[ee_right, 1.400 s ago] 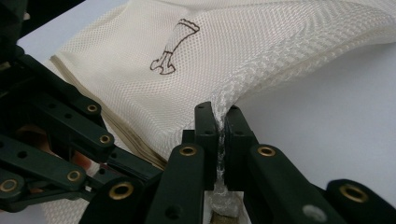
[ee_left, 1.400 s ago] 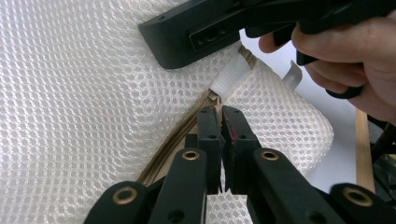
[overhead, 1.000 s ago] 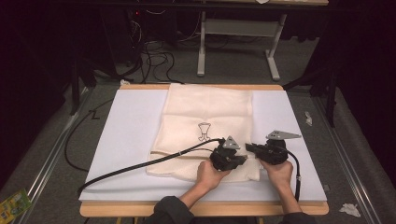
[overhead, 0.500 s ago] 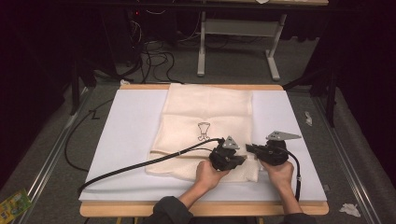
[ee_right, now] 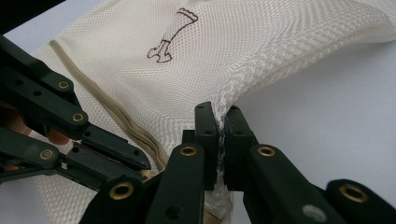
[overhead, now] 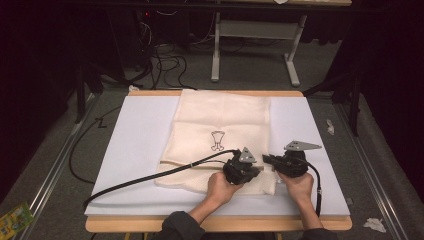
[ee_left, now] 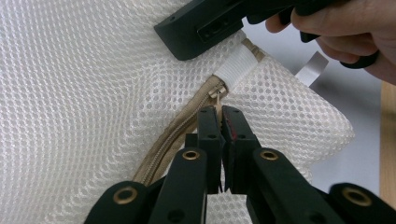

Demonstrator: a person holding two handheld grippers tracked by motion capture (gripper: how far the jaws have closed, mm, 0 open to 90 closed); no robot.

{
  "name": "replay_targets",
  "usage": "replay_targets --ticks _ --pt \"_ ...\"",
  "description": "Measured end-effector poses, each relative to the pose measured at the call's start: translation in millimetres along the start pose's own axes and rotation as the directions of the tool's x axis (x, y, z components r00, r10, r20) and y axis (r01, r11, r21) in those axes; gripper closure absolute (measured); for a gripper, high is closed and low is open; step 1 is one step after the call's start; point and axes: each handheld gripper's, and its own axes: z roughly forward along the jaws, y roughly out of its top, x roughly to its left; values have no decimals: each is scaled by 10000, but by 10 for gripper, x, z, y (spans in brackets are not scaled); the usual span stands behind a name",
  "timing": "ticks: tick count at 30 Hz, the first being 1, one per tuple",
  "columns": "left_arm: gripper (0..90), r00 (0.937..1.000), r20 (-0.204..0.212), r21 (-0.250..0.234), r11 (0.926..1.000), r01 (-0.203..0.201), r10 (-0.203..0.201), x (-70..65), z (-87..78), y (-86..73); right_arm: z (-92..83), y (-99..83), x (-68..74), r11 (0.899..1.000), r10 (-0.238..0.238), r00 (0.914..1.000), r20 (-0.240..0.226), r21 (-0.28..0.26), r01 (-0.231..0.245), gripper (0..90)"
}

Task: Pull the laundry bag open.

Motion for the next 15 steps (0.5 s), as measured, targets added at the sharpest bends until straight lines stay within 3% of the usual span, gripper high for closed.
replay_targets --ticks 15 --pt "871 9999 -127 69 9999 111 -111 63 -66 -36 -24 -18 -34 10000 40 10000 48 39 -40 880"
